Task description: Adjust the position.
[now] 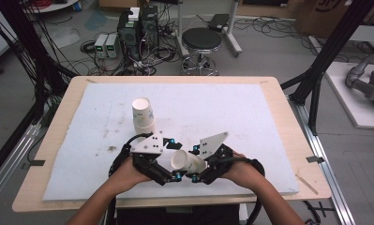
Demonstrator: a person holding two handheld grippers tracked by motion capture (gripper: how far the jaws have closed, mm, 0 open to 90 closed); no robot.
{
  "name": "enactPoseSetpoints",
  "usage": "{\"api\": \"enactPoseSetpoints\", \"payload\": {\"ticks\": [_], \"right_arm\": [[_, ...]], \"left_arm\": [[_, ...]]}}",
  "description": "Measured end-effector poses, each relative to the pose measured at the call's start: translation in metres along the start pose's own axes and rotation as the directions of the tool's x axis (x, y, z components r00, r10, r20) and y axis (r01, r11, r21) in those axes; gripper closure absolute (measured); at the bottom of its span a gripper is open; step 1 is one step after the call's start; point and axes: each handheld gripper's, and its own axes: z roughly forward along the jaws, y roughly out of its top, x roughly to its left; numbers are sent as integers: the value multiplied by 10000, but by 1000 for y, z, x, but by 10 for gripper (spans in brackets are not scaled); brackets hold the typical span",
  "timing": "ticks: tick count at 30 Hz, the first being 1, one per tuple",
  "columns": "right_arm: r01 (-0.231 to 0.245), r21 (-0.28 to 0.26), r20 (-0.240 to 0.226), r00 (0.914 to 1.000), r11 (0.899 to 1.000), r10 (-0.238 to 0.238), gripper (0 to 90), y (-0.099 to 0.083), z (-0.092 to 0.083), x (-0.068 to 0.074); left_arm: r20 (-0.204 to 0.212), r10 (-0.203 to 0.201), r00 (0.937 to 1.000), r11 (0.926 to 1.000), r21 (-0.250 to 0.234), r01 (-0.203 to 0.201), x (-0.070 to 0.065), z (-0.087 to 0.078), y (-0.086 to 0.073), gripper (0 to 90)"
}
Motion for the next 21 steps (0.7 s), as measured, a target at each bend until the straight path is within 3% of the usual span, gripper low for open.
{"api": "enactPoseSetpoints", "payload": {"ticks": [8,13,21], "right_arm": [[333,857,-60,9994,9958,-329,313,11,2,1],[510,1524,-118,9987,9870,-497,313,16,4,3],[779,2010,-212,9969,9765,-752,313,20,8,6]], "left_arm": [[77,136,9999,9985,527,-140,-1,5,-1,173],[164,158,9997,9974,697,-169,-2,7,-2,188],[364,149,9992,9945,1031,-186,-2,9,-3,239]]}}
